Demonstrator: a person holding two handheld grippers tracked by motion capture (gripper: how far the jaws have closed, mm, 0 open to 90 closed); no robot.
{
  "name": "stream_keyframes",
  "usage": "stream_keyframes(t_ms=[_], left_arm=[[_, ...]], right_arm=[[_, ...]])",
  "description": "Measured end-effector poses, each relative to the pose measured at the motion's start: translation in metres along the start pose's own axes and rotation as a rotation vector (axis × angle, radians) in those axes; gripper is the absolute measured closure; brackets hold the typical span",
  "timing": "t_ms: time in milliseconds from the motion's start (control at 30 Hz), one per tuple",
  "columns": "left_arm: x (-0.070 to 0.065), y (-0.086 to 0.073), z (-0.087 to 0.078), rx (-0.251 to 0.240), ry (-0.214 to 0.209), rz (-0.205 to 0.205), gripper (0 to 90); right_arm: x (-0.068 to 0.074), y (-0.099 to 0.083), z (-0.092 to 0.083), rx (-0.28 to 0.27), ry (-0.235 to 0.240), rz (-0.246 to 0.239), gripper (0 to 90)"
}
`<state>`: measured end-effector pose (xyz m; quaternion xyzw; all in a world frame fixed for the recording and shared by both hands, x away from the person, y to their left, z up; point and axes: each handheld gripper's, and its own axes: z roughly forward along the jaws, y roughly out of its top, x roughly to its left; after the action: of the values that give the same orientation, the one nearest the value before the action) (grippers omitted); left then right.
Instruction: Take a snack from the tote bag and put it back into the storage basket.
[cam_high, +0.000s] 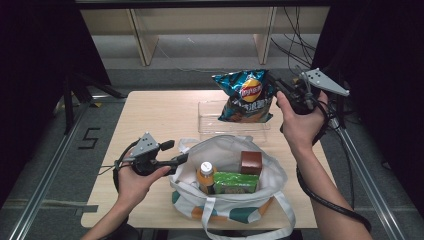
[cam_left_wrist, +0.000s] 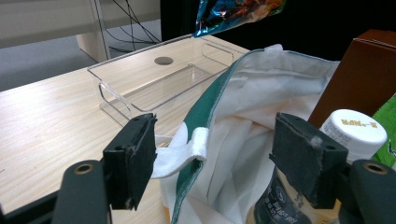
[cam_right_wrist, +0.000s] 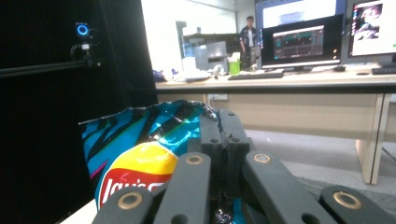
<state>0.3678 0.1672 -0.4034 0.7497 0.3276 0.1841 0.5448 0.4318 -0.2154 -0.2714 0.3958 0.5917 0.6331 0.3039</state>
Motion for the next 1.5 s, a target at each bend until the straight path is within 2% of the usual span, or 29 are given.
stream_keyframes(t_ms=[100, 133, 300, 333, 567, 633, 667, 700, 833, 867, 1000, 1033, 1100, 1133, 1200, 1233, 1333, 1400, 1433, 1467, 1500], left_arm=[[0.000, 0.000, 0.000, 0.000, 0.000, 0.000, 29.9], [0.000, 0.000, 0.000, 0.000, 0.001, -0.001, 29.9], [0.000, 0.000, -0.001, -0.002, 0.001, 0.001, 29.9], [0.000, 0.000, -0.001, -0.001, 0.004, -0.003, 29.9], [-0.001, 0.000, 0.000, -0.001, -0.002, 0.004, 29.9], [-0.002, 0.000, 0.001, -0.001, -0.005, 0.007, 29.9], [-0.002, 0.000, 0.001, -0.001, -0.005, 0.007, 29.9], [-0.002, 0.000, 0.001, -0.002, -0.005, 0.008, 29.9], [-0.002, 0.001, 0.001, -0.006, -0.004, 0.006, 29.9], [-0.002, 0.001, 0.001, -0.006, -0.005, 0.003, 29.9], [-0.004, 0.001, 0.001, -0.007, -0.006, 0.004, 29.9], [-0.003, 0.001, 0.001, -0.007, -0.007, 0.005, 29.9], [-0.003, 0.001, 0.001, -0.007, -0.007, 0.006, 29.9], [-0.004, 0.001, 0.001, -0.004, -0.011, -0.006, 29.9], [-0.004, 0.001, 0.002, -0.008, -0.010, -0.005, 29.9], [-0.004, 0.001, 0.002, -0.008, -0.011, -0.003, 29.9], [-0.003, 0.001, 0.001, -0.007, -0.008, 0.001, 29.9], [-0.003, 0.001, 0.001, -0.009, -0.007, 0.003, 29.9], [-0.003, 0.000, 0.001, -0.008, -0.008, 0.002, 30.0], [-0.003, 0.000, 0.002, -0.008, -0.008, 0.002, 29.9], [-0.003, 0.000, 0.002, -0.009, -0.009, 0.000, 29.9]], right_arm=[[-0.002, 0.000, 0.003, -0.003, -0.002, -0.029, 90.0], [-0.001, 0.000, 0.005, -0.012, -0.008, 0.002, 90.0], [-0.006, -0.002, 0.010, -0.015, -0.011, -0.018, 90.0], [-0.005, -0.002, 0.011, -0.016, -0.010, -0.002, 90.0], [-0.010, -0.003, 0.015, -0.005, -0.029, -0.023, 90.0], [-0.011, -0.003, 0.017, -0.015, -0.037, -0.013, 90.0], [-0.012, -0.003, 0.017, 0.000, -0.035, -0.022, 90.0], [-0.013, -0.003, 0.019, -0.014, -0.037, -0.024, 90.0], [-0.013, -0.002, 0.022, -0.012, -0.045, -0.001, 90.0], [-0.015, -0.002, 0.023, -0.006, -0.042, -0.021, 90.0], [-0.014, -0.003, 0.028, -0.004, -0.047, -0.002, 90.0], [-0.013, -0.002, 0.029, -0.004, -0.057, 0.017, 90.0], [-0.015, -0.003, 0.031, -0.007, -0.047, -0.006, 90.0], [-0.014, -0.002, 0.032, -0.005, -0.051, 0.003, 90.0], [-0.014, -0.002, 0.035, -0.005, -0.054, 0.009, 90.0], [-0.015, -0.001, 0.036, -0.003, -0.052, -0.007, 90.0], [-0.015, -0.001, 0.040, -0.001, -0.057, 0.004, 90.0], [-0.016, -0.001, 0.043, 0.010, -0.055, -0.011, 90.0], [-0.015, -0.002, 0.045, -0.001, -0.061, 0.016, 90.0], [-0.016, -0.002, 0.046, 0.010, -0.056, 0.001, 90.0], [-0.016, -0.002, 0.048, 0.002, -0.053, 0.013, 90.0]])
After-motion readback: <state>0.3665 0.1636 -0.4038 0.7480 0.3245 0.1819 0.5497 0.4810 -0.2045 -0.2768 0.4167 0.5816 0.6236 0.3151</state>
